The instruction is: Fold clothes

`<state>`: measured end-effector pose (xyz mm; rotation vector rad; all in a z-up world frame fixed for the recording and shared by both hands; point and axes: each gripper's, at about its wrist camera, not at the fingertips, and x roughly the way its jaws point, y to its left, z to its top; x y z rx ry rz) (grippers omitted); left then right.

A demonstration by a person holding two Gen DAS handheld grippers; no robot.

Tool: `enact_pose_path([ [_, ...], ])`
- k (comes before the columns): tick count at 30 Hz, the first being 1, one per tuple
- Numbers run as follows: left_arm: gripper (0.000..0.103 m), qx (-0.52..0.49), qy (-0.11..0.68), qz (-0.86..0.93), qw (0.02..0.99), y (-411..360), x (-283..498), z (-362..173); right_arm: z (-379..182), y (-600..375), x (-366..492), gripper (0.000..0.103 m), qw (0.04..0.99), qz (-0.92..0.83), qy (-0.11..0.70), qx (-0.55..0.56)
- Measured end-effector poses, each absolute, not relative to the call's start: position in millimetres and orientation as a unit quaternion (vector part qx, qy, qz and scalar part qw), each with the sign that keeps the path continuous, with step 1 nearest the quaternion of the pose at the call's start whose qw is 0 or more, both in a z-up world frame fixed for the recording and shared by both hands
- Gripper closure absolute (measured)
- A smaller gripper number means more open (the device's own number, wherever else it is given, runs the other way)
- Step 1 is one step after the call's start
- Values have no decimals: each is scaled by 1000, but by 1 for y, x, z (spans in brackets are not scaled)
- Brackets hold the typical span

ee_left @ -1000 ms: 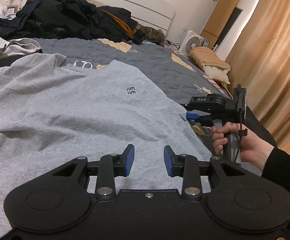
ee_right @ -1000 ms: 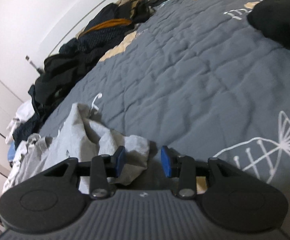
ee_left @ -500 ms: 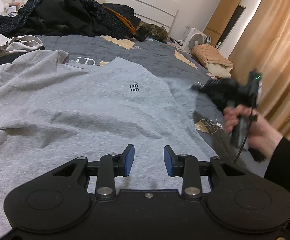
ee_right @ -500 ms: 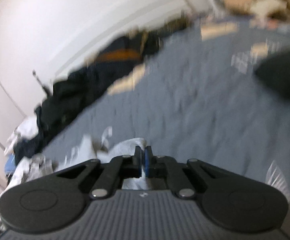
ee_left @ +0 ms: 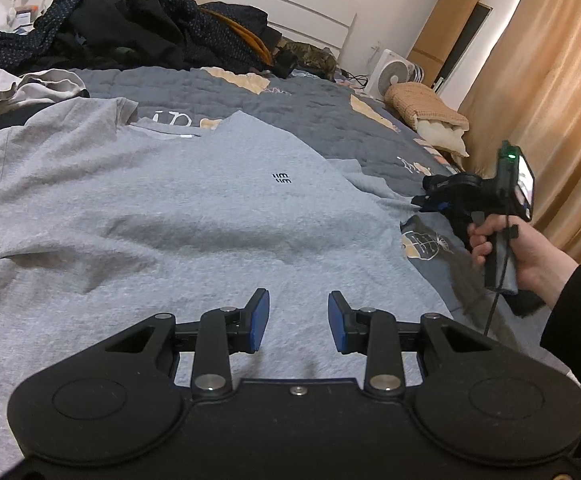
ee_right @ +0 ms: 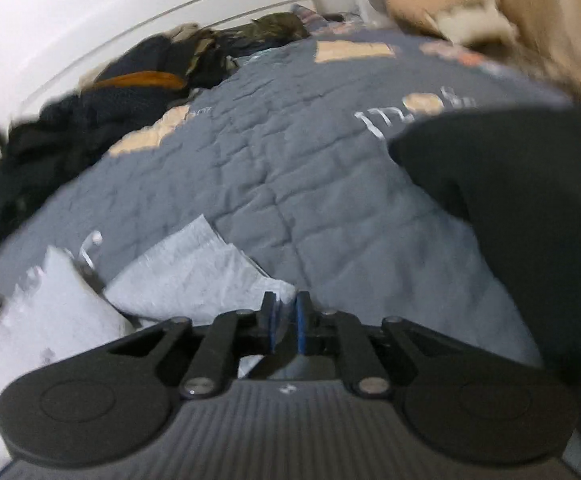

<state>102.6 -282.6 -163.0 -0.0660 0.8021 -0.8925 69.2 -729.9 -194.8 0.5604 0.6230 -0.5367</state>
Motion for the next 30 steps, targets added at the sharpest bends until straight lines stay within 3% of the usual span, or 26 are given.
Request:
enact_pose_path([
  [2,70,-30,378,-421,824,-283,102,-163,-188,-736,63,88,879,-264,282,280],
  [4,70,-28,378,-421,824,-283,102,-163,-177,-737,61,78,890,-269,260,261],
  [6,70,-26,378,-422,824,-284,102,-163,-175,-737,60,62,897,-256,253,255],
  [17,70,-34,384,-448,807,-291,95,-164,-208,-735,83,56,915,-202,270,222],
  [23,70,-33,389,-453,801,-296,95,-168,-206,-743,98,55,920,-164,260,245],
  [30,70,-51,372,-455,807,-296,98,-165,-198,-736,149,53,926,-137,297,192],
])
